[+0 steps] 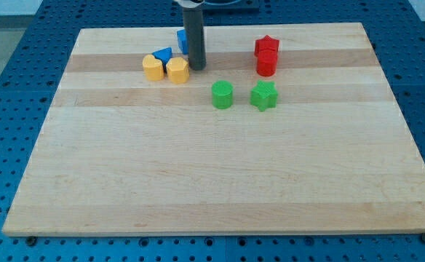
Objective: Separate the red blocks
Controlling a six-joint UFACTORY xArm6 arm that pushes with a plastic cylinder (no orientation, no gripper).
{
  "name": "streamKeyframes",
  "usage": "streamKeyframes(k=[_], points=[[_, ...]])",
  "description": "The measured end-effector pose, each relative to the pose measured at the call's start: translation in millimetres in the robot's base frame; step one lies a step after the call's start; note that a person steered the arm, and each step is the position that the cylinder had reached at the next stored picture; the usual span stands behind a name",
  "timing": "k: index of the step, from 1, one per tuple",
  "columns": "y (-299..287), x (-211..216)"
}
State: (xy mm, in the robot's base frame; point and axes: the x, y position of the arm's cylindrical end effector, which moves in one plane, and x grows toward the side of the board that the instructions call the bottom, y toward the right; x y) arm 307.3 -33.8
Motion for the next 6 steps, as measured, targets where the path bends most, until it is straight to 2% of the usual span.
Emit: streamKeyframes(k=[1, 2, 3, 4, 6], points=[[65.1, -0.5], [101.1, -39.6], [75.8, -107.7], [56.8, -112.8], [-37.9, -105.8]])
